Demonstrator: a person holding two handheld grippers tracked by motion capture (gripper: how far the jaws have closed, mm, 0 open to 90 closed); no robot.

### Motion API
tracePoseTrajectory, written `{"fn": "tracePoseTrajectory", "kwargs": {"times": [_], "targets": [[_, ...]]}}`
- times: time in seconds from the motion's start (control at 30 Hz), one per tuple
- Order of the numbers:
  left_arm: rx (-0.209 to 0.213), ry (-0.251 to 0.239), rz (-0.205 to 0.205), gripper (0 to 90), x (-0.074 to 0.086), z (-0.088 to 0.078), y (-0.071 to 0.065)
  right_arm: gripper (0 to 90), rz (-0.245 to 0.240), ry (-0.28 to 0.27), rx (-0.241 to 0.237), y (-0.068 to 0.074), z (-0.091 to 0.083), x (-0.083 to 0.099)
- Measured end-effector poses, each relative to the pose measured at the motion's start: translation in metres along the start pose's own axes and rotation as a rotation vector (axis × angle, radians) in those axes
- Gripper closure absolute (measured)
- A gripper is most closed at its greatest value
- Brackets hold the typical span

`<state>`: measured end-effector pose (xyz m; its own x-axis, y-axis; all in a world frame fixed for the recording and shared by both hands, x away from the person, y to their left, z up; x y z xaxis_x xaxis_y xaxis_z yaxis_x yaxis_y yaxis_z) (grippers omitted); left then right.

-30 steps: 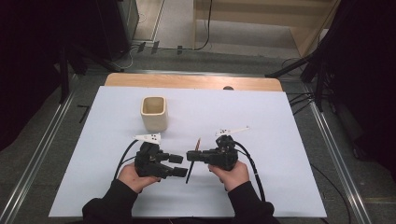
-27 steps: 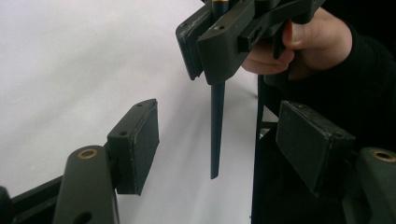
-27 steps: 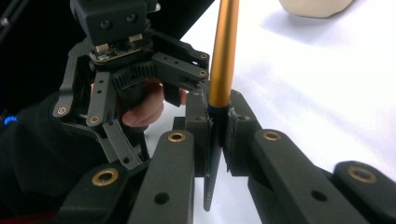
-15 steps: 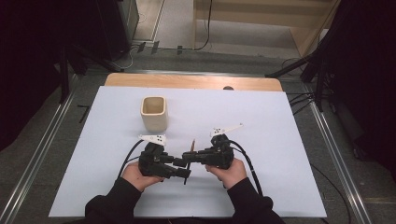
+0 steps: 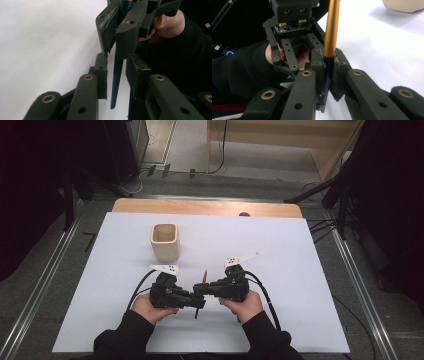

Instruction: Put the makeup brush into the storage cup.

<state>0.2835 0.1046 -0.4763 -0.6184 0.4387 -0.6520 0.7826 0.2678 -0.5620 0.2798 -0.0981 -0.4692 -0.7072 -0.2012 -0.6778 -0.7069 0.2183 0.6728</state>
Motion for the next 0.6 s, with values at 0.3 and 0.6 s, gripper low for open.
{"fn": "tracePoseTrajectory", "kwargs": {"times": [0.3, 0.6], "targets": [[-0.007, -0.006, -0.010, 78.7, 0.0002, -0.0004, -0.0005, 82.6, 0.005, -0.001, -0.002, -0.0001, 0.0022, 0.0005], [-0.017, -0.010, 0.004, 83.7, -0.0003, -0.0002, -0.0026, 82.5, 0.012, -0.004, -0.002, -0.0002, 0.0021, 0.0005]]}}
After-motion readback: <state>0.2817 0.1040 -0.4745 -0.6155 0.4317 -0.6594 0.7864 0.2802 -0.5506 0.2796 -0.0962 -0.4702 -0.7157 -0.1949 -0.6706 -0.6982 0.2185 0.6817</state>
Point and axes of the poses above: each handheld gripper's, and its own axes: z roughly forward along the jaws, x roughly out of its underside, y roughly to its left, the point moved 2 cm from there along z, roughly forward along the jaws, and after that the axes turned 5 degrees about -x, right-handed, at the moved point
